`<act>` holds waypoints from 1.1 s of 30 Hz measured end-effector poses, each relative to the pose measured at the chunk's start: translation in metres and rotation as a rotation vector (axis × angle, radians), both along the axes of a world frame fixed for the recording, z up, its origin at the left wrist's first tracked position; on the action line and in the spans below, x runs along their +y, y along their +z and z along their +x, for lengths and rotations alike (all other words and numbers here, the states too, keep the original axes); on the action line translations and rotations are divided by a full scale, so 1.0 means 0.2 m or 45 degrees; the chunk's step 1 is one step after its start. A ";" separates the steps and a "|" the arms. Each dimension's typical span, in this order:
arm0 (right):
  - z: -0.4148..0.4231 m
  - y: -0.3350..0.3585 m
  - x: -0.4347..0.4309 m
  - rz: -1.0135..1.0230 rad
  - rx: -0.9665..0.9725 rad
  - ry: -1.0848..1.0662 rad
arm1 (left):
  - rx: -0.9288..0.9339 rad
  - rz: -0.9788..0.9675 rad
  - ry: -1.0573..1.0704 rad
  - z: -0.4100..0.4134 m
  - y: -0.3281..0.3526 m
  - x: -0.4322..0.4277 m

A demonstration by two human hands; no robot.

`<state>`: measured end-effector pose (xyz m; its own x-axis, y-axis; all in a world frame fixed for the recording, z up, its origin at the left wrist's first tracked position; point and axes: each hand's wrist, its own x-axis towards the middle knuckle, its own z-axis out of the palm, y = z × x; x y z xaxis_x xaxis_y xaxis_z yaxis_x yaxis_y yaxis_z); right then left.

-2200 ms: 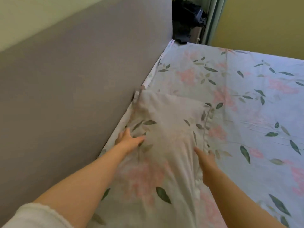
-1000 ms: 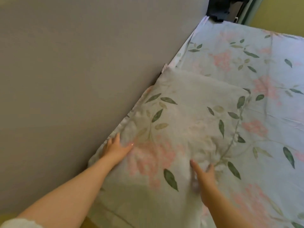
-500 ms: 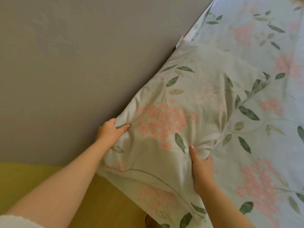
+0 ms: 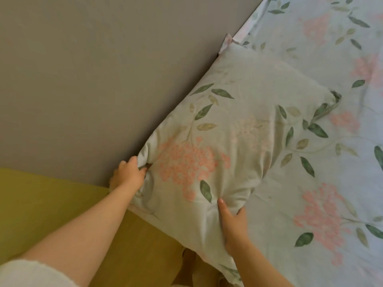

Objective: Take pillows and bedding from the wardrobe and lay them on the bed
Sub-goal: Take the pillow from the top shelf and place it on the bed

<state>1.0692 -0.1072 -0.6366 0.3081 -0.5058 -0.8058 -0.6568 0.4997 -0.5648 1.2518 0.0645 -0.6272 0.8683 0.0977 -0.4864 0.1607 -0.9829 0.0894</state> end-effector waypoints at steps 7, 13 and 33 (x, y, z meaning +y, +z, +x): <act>0.01 -0.05 0.00 0.021 0.145 -0.023 | 0.003 -0.021 0.064 -0.07 -0.06 0.01; 0.00 0.15 -0.06 0.125 0.129 0.012 | 0.074 -0.183 0.131 -0.16 0.11 -0.11; -0.79 0.86 -0.77 0.096 -0.159 0.274 | 0.079 -1.044 0.652 -1.48 0.77 -0.99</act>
